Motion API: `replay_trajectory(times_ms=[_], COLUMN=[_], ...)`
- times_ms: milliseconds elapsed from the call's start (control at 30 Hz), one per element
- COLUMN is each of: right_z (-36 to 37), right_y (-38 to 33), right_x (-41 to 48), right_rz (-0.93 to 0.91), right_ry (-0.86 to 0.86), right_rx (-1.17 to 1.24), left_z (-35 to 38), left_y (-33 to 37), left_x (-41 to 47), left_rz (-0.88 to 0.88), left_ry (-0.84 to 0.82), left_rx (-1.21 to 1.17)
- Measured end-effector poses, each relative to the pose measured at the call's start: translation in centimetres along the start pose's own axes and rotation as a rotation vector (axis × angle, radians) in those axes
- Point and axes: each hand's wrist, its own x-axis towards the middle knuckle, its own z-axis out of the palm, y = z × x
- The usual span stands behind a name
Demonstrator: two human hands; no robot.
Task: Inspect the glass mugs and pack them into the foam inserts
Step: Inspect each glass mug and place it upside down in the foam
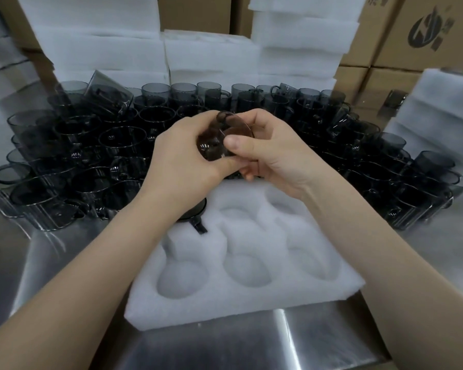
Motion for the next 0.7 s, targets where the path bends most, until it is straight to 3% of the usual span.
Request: replay_trajectory(times_ms=[167,300,467,600,700], right_z=[0.58,0.31,0.24,0.02,-0.08], right_y=[0.05,0.11,-0.20,-0.24,-0.15], right_x=[0.07,0.39,0.50,0.38,0.22], right_rz=[-0.040,0.012,0.055,0.133,0.188], right_ry=[0.201,0.258,0.094,-0.074,-0.221], right_rx=[-0.220,-0.019,0.305,0.319,0.372], left_z=[0.34,0.57,0.33,0.22,0.09], left_y=[0.19,0.21,0.11,0.26,0.09], left_x=[-0.02,-0.05,0.01,-0.22,-0.34], left_rz=[0.067,0.078,0.032,-0.014,-0.028], left_ry=[-0.054,-0.038,0.116,0.192,0.144], left_rx=[0.152,0.144,0.026,-0.118,-0.240])
